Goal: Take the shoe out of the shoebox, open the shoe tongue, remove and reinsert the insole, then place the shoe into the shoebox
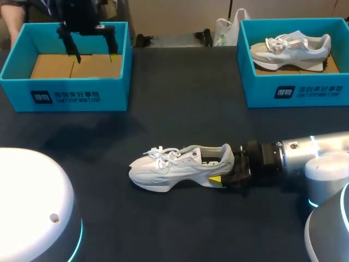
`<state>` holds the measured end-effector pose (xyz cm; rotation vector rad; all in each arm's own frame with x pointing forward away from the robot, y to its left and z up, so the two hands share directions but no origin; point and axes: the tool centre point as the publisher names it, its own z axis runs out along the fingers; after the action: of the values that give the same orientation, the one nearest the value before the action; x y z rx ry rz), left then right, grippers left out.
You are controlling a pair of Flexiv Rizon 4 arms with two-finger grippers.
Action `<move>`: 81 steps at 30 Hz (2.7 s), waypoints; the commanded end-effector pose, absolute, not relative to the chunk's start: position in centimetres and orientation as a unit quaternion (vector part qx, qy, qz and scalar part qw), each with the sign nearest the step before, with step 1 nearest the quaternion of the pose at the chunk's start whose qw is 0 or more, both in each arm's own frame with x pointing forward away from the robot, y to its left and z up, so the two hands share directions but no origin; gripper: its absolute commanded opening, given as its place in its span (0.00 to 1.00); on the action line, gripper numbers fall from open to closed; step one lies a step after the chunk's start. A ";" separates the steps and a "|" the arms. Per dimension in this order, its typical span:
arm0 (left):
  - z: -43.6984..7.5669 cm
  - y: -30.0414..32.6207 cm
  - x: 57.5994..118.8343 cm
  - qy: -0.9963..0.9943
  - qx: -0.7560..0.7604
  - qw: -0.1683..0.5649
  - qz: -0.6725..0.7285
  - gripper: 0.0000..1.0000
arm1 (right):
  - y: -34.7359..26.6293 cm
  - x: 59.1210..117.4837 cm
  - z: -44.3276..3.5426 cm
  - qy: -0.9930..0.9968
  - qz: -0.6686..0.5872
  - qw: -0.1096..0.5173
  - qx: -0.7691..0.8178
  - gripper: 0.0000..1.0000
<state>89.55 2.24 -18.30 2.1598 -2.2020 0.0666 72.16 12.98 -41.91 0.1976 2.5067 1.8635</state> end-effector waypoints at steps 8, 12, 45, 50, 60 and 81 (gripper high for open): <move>-19.9 -5.4 82.0 -0.703 0.711 -0.009 0.015 1.00 | 13.0 72.2 -41.9 0.802 0.594 0.005 0.064 0.00; -20.6 -7.5 80.8 -0.687 0.726 -0.016 0.021 1.00 | 13.0 72.2 -41.9 0.802 0.594 0.005 0.064 0.00; -24.6 -17.1 75.2 -0.716 0.697 -0.002 -0.036 1.00 | 13.0 72.2 -41.9 0.802 0.594 0.005 0.064 0.00; -26.0 -20.1 74.2 -0.698 0.714 -0.007 -0.056 1.00 | 13.0 72.2 -41.9 0.802 0.594 0.005 0.064 0.00; -28.4 -22.7 73.5 -0.685 0.723 0.005 -0.089 1.00 | 13.0 72.2 -41.9 0.802 0.594 0.005 0.064 0.00; -32.6 -23.0 72.0 -0.686 0.713 -0.019 -0.146 1.00 | 13.0 72.2 -41.9 0.802 0.594 0.005 0.064 0.00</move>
<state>72.00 -22.69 -32.18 2.2671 -2.1788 -0.4467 72.16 12.94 -41.91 0.1974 2.5062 1.8643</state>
